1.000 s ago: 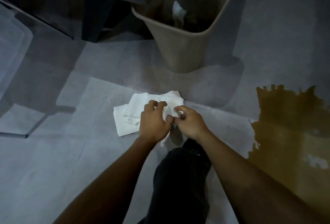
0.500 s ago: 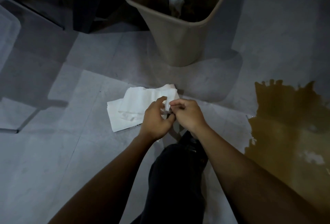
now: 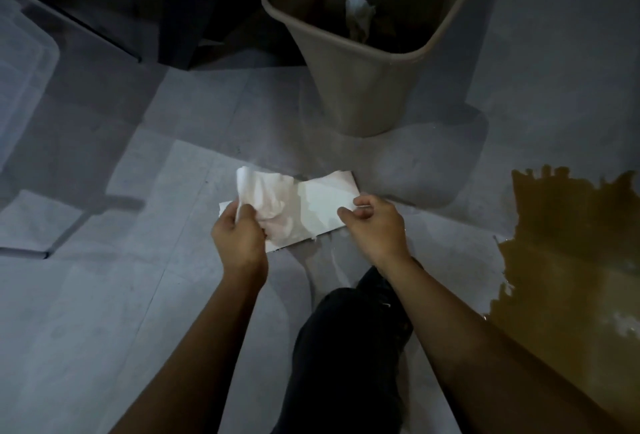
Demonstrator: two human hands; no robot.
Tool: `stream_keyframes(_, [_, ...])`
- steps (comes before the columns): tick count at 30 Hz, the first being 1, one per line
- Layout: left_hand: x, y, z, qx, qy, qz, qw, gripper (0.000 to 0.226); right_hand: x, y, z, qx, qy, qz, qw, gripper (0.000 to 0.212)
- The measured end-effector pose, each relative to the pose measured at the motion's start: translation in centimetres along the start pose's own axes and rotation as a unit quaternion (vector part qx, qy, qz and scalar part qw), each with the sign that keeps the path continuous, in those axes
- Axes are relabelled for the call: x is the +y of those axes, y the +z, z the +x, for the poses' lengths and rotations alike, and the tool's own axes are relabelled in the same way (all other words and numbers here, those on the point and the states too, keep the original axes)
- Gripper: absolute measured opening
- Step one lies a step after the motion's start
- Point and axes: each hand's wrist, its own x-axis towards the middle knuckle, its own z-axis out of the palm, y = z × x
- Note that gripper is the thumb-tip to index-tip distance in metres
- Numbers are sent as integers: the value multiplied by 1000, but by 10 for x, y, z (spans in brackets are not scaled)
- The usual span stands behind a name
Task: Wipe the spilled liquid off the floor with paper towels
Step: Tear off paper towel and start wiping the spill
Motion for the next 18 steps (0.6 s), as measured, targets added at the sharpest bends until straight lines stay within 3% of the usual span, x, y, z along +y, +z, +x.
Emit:
stream_keyframes(4, [8,-24,17,17,-65,-94,993,25,-6,22,-1,-14,-4,-20,1000,53])
stream_keyframes(8, [13,-43,30,34,-123,-177,976,22,-22,39,-4,-45,-8,-25,999,54])
stream_keyframes(10, [12,-45,32,2,-147,-204,968,22,-28,46,-8,-101,1,7,995,58])
stream_keyframes(13, [10,-35,20,-101,-147,-162,971,26,-35,56,-18,-177,-9,58,982,73])
stream_keyframes(15, [8,-26,13,-144,-153,-159,965,29,-38,61,-24,-194,-40,63,978,68])
stream_keyframes(18, [9,-16,6,-165,-165,-173,957,20,-39,60,-28,-152,-96,21,983,39])
